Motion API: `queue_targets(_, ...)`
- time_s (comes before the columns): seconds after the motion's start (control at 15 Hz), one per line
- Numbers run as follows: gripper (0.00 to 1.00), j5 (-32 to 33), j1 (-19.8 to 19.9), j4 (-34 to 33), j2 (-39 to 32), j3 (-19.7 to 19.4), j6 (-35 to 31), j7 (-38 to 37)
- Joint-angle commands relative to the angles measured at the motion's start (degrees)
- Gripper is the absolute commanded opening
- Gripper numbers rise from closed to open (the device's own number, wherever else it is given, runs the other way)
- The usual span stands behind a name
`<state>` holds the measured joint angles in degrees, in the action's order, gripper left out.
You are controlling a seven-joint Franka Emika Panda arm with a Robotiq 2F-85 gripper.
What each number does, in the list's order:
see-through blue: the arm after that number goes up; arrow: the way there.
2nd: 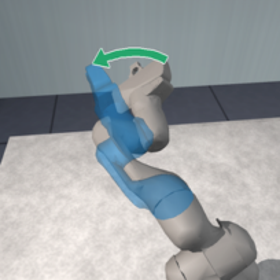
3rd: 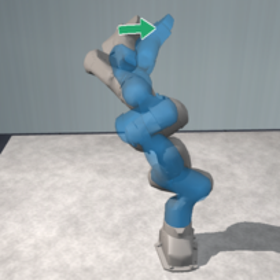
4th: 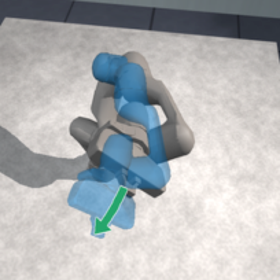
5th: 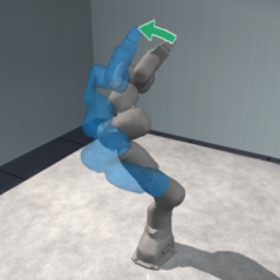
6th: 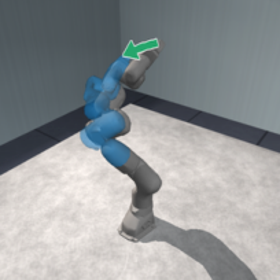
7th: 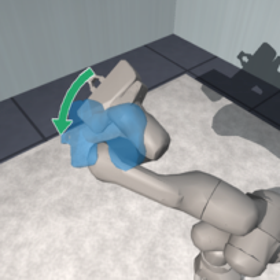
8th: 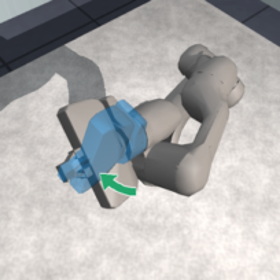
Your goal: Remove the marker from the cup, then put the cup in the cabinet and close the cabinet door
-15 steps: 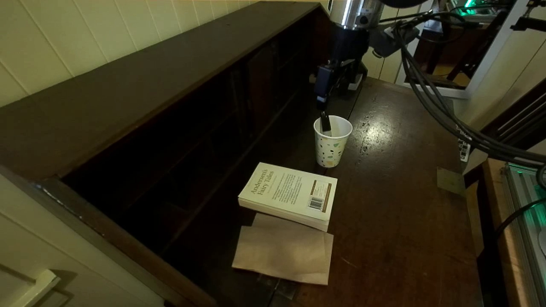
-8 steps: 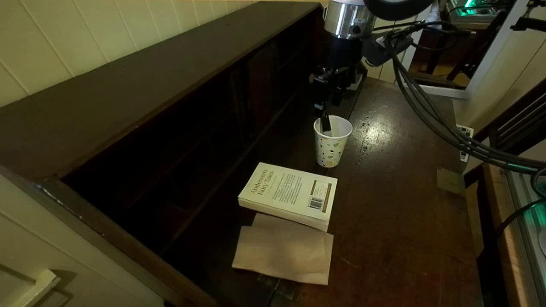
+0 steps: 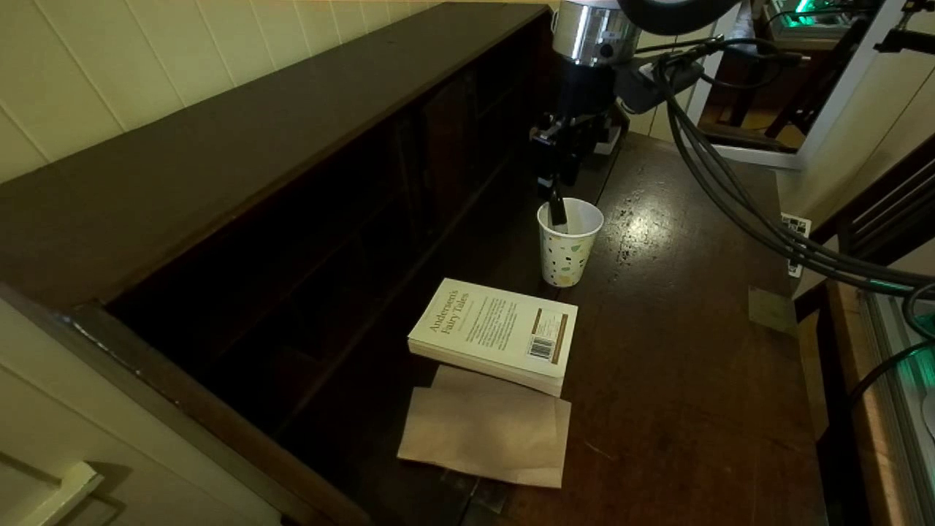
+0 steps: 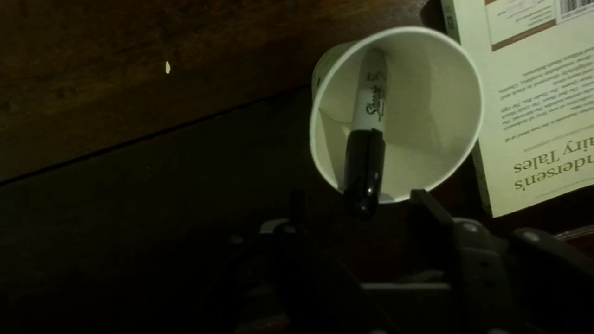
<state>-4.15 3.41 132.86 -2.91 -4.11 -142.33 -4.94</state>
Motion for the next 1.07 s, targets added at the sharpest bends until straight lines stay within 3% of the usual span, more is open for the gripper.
queue_targets(0.0,0.60,-1.82,-0.13,-0.99,-1.49,0.50,-0.91,-0.42)
queue_targets(0.33,0.54,-1.82,-0.15,-0.99,-1.93,0.72,-0.97,-0.36)
queue_targets(0.87,0.09,-2.15,-0.04,-1.06,-1.98,0.72,-1.00,-0.15)
queue_targets(1.0,0.05,-2.37,-0.03,-1.13,-1.94,0.73,-0.94,-0.05)
